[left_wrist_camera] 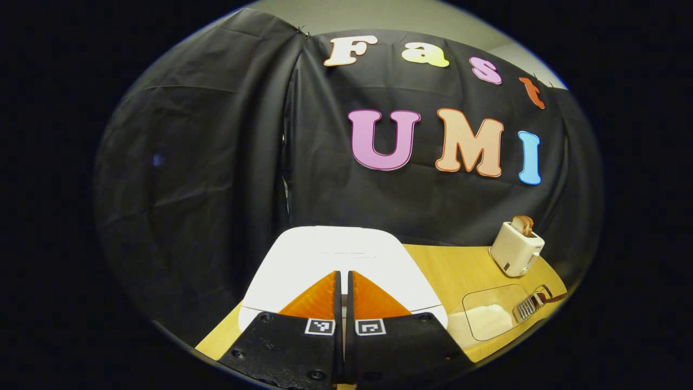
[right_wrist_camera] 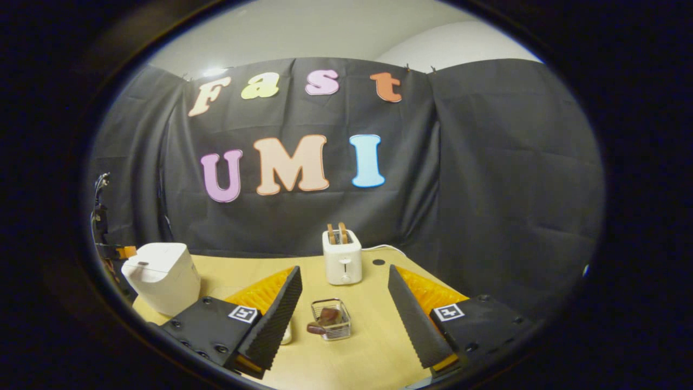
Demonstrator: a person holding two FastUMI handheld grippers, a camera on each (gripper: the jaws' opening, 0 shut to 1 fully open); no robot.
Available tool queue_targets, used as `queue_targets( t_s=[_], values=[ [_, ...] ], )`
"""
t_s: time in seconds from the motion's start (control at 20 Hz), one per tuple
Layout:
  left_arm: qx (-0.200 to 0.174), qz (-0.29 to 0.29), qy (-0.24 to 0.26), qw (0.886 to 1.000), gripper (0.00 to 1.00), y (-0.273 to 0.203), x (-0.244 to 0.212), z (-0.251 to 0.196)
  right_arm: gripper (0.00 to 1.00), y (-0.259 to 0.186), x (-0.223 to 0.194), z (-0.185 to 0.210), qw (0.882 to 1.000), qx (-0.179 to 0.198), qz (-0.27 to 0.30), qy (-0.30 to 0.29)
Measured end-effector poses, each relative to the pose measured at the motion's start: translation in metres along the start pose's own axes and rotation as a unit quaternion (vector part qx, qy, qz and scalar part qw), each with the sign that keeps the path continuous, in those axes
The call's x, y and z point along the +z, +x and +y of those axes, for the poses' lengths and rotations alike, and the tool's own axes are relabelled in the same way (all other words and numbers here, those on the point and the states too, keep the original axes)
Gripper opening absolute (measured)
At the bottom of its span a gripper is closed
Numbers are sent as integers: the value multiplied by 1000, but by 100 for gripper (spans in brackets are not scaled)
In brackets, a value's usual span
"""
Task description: Close the left gripper, press the button to open the rice cooker; take a wooden spoon from the chopstick holder with the right hand, scoop a spoonful of rice and pour it into the rice cooker, then put the wooden spoon back into the chopstick holder.
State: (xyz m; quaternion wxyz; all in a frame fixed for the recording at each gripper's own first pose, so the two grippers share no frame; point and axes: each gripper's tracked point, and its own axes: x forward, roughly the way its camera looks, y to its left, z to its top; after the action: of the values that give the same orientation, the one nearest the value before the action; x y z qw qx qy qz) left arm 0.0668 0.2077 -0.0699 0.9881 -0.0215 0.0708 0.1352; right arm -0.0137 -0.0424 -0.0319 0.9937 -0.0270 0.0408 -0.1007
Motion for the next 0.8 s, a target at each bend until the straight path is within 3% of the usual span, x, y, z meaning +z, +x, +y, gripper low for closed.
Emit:
queue_targets(
  t_s=[0.3, 0.8],
  values=[
    [-1, 43, -2, 999, 0, 15, -25, 3, 100, -1, -4, -6, 1000, -16, 11, -6],
    [1, 44, 11, 999, 0, 15, -21, 4, 100, 9, -14, 9, 1000, 5, 23, -19]
  ],
)
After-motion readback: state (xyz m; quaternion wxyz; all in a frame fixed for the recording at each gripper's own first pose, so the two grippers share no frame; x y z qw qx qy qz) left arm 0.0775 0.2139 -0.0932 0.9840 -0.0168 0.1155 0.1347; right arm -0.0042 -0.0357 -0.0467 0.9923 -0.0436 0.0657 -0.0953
